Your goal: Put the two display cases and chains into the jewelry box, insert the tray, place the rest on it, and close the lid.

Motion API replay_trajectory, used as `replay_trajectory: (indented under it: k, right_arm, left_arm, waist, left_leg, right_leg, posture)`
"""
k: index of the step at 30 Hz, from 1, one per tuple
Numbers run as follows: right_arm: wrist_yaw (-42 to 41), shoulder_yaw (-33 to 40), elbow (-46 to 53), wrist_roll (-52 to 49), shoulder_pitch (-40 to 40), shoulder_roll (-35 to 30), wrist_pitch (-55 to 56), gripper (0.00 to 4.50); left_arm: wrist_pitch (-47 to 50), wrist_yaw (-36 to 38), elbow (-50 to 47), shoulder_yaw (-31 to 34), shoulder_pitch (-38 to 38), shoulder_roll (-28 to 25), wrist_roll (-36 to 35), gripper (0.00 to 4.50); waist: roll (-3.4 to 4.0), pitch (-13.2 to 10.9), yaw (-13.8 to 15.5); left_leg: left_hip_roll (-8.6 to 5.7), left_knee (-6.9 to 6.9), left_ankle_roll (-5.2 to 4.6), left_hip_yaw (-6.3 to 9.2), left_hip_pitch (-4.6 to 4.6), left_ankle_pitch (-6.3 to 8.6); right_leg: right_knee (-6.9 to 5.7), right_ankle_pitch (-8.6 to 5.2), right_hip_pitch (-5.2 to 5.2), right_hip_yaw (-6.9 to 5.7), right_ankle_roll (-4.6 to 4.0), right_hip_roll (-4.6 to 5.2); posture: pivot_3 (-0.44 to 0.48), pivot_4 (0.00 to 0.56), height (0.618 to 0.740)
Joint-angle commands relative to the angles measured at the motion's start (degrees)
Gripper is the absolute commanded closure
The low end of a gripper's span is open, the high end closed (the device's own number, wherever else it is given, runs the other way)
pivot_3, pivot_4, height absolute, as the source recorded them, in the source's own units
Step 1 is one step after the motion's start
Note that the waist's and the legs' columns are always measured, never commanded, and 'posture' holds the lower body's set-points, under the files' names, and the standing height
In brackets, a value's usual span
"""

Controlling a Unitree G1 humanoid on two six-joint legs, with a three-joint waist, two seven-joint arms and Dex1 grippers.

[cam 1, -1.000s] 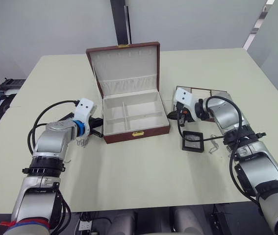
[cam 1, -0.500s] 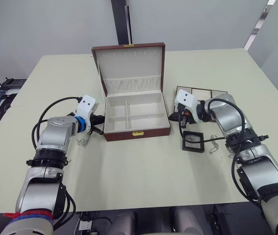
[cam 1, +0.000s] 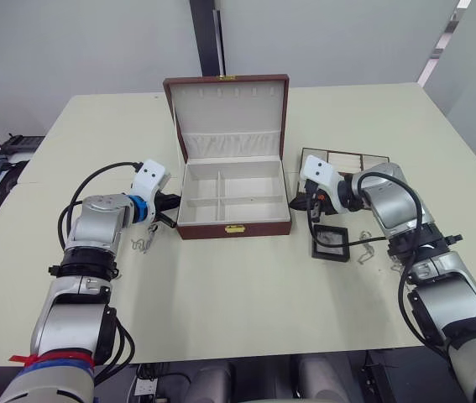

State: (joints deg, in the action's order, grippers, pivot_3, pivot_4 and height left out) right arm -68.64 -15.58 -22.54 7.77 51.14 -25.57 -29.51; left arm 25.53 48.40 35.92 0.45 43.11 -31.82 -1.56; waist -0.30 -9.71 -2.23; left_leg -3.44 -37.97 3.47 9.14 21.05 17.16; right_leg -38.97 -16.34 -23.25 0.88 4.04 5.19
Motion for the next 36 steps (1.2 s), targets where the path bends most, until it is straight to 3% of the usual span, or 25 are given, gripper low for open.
replay_trajectory:
  k: [1, 12, 24, 31, 36]
  right_arm:
    - [-1.35, -2.00, 2.58, -3.84, 0.54, 4.84, 0.96, 4.46]
    - [1.95, 1.04, 2.59, -3.67, 0.37, 3.38, -1.28, 4.46]
    - [4.58, 3.11, 12.97, -6.44, -4.30, -1.70, -5.22, 4.46]
    - [8.08, 7.30, 19.91, -8.99, -7.16, -6.06, -2.34, 4.46]
    - [7.70, 13.93, 30.21, -13.50, -12.94, -12.29, -0.35, 4.46]
  left_arm:
    - [-2.42, 0.09, -1.75, -1.31, 2.16, 4.01, -1.53, 4.50]
    - [-4.48, -0.52, -0.96, 0.50, 1.41, -0.62, -0.47, 4.50]
    - [-6.37, 1.11, -3.82, 5.42, -4.19, -8.81, -3.57, 4.50]
    - [0.76, 4.75, -20.65, 13.60, -16.50, -12.42, -13.75, 4.50]
    - [1.94, 5.75, -32.71, 25.63, -29.79, -14.99, -20.55, 4.50]
  waist:
    - [0.00, 0.00, 0.02]
    - [0.00, 0.00, -0.49]
    - [0.00, 0.00, -1.34]
    - [0.00, 0.00, -1.10]
    - [0.00, 0.00, -1.00]
  left_leg:
    - [0.00, -0.01, 0.00, 0.00, 0.00, 0.00]
    - [0.02, -0.02, 0.01, 0.01, 0.00, -0.01]
    - [0.04, 0.01, 0.01, 0.01, 0.21, -0.01]
    - [0.06, 0.01, 0.01, 0.04, 0.34, -0.01]
    - [0.13, 0.00, 0.00, 0.05, 0.48, -0.01]
  right_leg:
    - [0.00, 0.00, 0.00, 0.01, 0.00, 0.00]
    - [-0.03, 0.00, -0.01, 0.00, 0.00, -0.02]
    - [-0.03, 0.00, -0.29, 0.02, 0.00, -0.01]
    - [-0.01, 0.00, -0.37, 0.03, 0.00, 0.01]
    - [0.00, 0.00, -0.48, 0.03, 0.00, 0.00]
  posture:
    - [0.000, 0.150, 0.740]
    - [0.000, 0.150, 0.740]
    - [0.000, 0.150, 0.740]
    - [0.000, 0.150, 0.740]
    - [0.000, 0.150, 0.740]
